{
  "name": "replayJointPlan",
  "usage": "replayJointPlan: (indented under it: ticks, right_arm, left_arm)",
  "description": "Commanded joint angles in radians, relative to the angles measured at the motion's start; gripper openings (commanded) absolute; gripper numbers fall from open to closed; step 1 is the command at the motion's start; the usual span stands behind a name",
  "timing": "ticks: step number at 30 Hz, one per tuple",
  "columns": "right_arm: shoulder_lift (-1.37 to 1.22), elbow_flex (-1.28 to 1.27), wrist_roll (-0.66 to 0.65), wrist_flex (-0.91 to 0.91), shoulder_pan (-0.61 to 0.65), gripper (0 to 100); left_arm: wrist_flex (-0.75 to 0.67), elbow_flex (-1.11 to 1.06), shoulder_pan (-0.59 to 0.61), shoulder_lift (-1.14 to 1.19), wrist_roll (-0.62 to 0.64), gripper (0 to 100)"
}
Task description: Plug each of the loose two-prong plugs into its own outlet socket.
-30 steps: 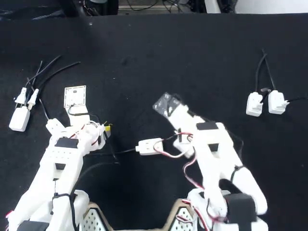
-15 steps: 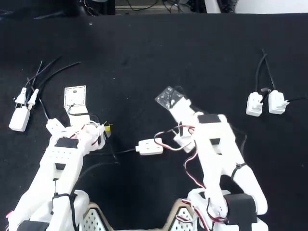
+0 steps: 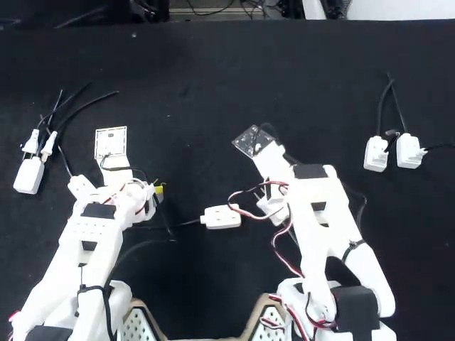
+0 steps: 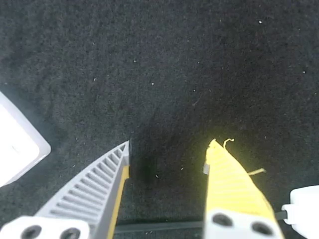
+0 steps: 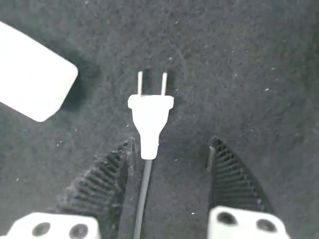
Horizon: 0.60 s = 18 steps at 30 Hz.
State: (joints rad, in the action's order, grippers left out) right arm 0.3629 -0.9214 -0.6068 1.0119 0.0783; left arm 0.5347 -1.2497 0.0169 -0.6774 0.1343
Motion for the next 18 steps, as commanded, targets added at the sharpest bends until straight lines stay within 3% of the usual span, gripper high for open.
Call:
replayJointPlan:
  ticks: [1, 5, 18]
  right_arm:
    - [0.018, 0.048, 0.014, 0.011, 0.054, 20.1]
    - [0.018, 0.027, 0.011, 0.005, 0.118, 20.4]
    - [0.010, -0.116, -0.095, -0.157, 0.123, 20.1]
  left_arm:
    - [-0.018, 0.004, 0.010, -0.029, 0.005, 24]
    - [-0.018, 0.004, 0.010, -0.029, 0.005, 24]
    - [-0.020, 0.007, 0.010, -0.029, 0.005, 24]
